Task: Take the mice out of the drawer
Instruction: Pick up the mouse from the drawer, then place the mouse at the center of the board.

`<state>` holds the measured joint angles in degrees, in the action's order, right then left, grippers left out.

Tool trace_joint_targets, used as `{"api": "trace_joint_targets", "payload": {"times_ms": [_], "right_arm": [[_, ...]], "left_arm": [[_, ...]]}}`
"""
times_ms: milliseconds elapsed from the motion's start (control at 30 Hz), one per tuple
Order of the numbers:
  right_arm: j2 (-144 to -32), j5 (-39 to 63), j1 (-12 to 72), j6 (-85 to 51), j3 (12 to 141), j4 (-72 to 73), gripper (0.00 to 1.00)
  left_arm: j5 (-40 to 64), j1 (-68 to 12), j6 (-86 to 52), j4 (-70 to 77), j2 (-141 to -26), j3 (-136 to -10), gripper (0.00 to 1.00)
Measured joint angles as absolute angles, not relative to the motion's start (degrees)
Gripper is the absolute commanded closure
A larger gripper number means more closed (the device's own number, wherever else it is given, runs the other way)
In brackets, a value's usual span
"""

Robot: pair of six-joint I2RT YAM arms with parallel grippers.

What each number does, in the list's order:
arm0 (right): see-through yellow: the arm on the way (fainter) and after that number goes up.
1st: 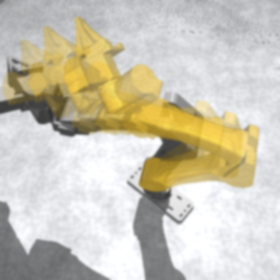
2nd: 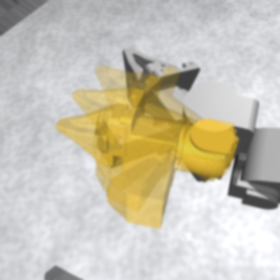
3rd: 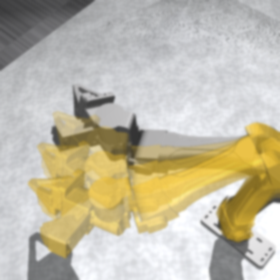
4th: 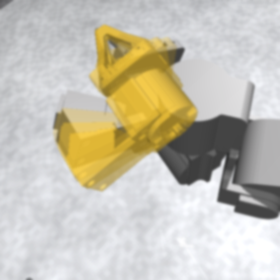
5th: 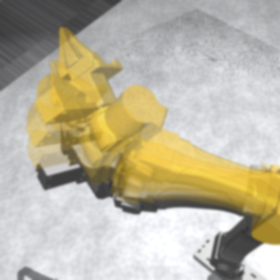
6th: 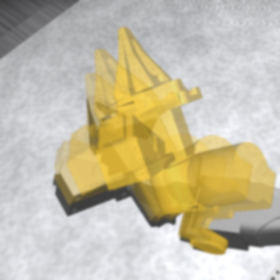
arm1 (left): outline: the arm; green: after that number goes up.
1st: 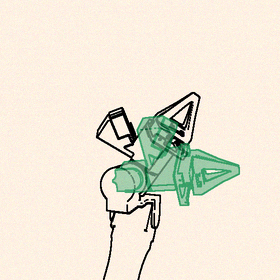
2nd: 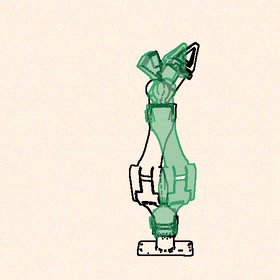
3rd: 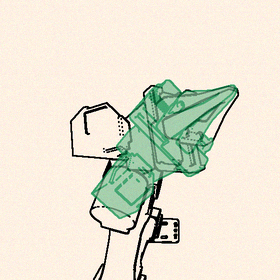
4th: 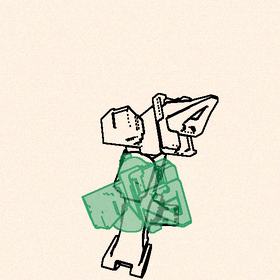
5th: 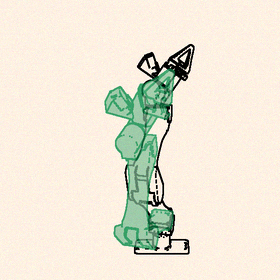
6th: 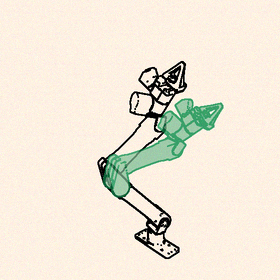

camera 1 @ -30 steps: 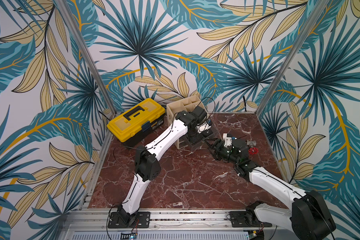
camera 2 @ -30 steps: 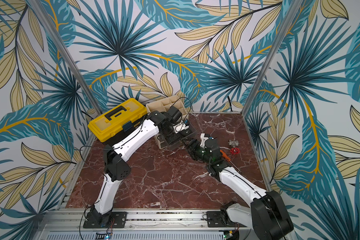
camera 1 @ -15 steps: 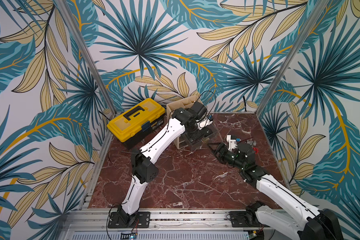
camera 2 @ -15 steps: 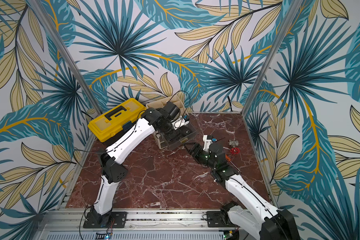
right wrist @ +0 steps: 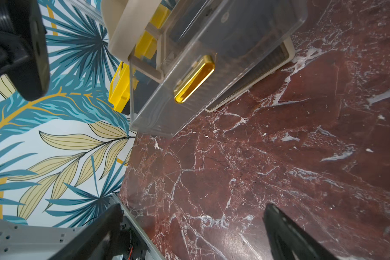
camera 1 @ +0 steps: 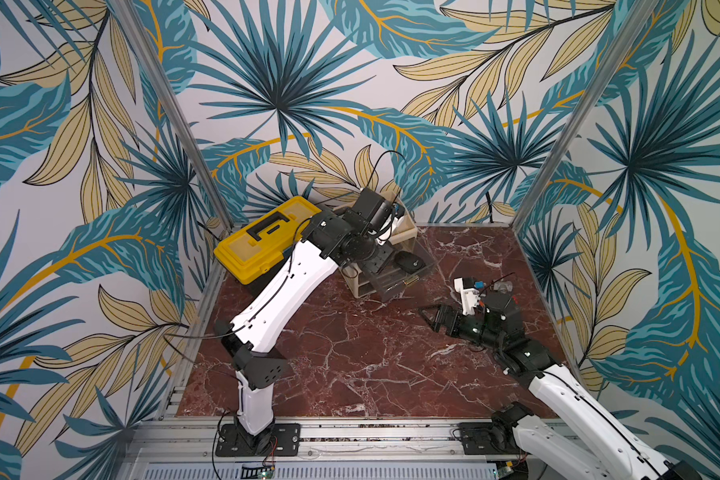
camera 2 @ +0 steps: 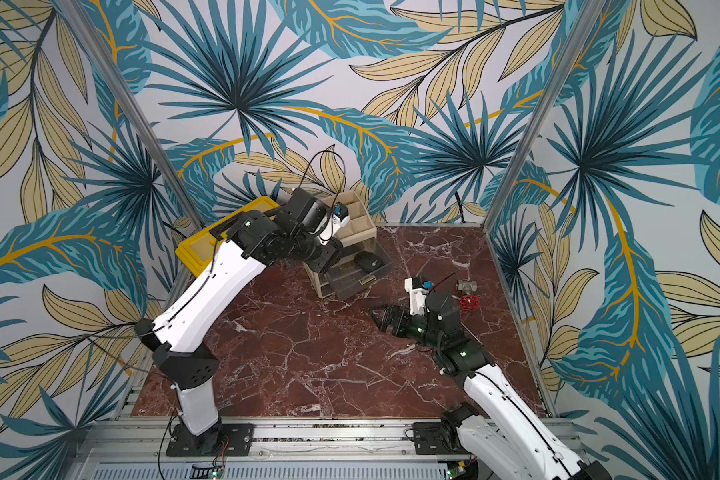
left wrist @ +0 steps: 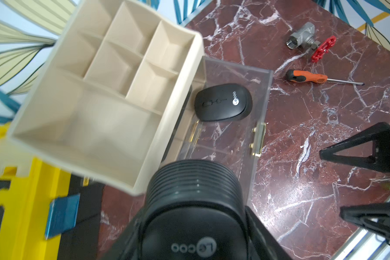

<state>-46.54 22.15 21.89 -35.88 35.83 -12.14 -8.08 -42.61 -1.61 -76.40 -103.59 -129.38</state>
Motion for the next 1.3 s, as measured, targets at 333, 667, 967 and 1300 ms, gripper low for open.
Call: {"api": "trace_joint_targets", "payload": {"times_ms": [333, 667, 967, 1300], "right_arm": [[-47.0, 28.0, 21.9, -27.5, 39.5, -19.1, 0.00], [-47.9, 31.7, 21.9, -25.5, 39.9, -20.0, 0.00], [-48.4, 39.2, 21.9, -24.2, 42.3, -22.6, 0.01], [-48.5, 44.0, 21.9, -23.7, 43.5, -25.5, 0.01]], "left_arm": [[-11.1, -42.9, -22.9, -78.7, -87.0, -99.2, 0.48], [-9.8, -44.6, -37.6, -67.9, -76.1, -67.3, 0.48], [-11.2, -47.3, -42.3, -53.3, -74.1, -50.4, 0.48], [-12.6, -48.1, -45.3, -43.6, -74.0, -40.0, 0.48]]}}
